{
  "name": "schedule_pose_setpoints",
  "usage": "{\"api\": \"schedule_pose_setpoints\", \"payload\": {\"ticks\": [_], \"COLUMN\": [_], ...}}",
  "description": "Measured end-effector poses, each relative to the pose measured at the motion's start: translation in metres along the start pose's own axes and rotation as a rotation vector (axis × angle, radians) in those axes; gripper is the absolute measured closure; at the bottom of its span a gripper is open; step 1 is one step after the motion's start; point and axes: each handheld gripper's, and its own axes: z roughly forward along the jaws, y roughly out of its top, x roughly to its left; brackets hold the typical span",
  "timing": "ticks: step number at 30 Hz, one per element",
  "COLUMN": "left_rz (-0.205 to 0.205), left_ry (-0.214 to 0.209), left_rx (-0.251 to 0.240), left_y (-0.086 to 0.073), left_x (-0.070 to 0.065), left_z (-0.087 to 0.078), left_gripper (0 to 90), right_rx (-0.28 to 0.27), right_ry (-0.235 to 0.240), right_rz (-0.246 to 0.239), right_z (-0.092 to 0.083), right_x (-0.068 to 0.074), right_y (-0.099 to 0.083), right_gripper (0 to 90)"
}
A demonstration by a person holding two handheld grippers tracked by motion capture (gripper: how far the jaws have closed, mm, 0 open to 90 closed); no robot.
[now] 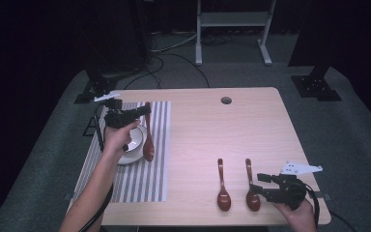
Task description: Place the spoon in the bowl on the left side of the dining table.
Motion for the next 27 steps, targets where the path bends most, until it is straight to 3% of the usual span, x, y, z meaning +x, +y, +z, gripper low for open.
{"api": "schedule_pose_setpoints", "payload": {"ticks": [27], "left_rz": [-0.072], "left_ry": [0.154], "left_rx": [-0.051], "left_y": [0.022], "left_x": [0.049], "left_z": [-0.023], "left_gripper": [84.2], "right_rx": [-0.007], "right_ry": [0.003], "right_rz": [0.001], "right_z": [-0.002], "right_x": [-0.001], "right_y": [0.001], "right_gripper": [37.5]}}
